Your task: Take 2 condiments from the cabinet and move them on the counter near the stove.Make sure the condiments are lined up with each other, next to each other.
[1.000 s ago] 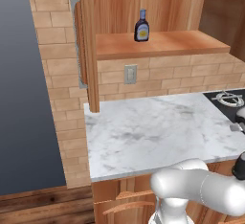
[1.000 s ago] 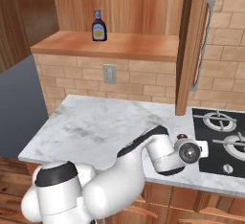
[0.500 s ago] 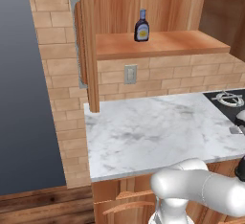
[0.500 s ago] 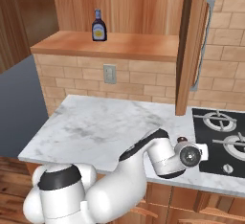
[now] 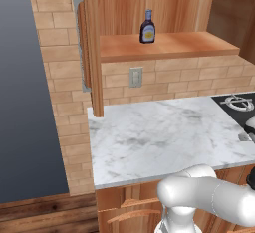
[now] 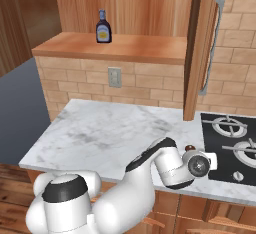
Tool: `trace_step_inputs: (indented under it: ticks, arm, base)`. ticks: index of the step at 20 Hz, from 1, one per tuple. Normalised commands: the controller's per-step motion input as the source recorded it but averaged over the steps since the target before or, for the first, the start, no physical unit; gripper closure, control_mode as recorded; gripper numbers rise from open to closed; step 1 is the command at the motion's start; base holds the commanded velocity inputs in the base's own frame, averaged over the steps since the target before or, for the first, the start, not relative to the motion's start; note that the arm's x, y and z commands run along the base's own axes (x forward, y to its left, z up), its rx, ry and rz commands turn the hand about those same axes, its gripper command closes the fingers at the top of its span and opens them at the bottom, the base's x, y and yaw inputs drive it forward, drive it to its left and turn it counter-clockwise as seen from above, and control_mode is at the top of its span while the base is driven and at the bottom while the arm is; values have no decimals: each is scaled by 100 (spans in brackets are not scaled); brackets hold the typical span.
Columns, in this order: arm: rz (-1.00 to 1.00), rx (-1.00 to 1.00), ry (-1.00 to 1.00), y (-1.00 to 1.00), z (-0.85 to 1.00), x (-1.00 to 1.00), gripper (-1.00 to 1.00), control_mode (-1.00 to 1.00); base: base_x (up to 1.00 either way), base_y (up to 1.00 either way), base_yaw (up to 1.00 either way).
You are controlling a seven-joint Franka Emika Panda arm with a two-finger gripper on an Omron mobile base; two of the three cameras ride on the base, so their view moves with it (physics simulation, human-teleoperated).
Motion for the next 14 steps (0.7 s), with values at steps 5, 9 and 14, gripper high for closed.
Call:
trace_step_inputs:
  ticks: [5,9,14]
  arm:
    - [0,0,0,0,-8,0,100,-100]
    - [0,0,0,0,-8,0,100,-100]
    - [0,0,0,0,-7,0,100,-100]
  base:
    - [0,0,0]
    - [0,0,0]
    - [0,0,0]
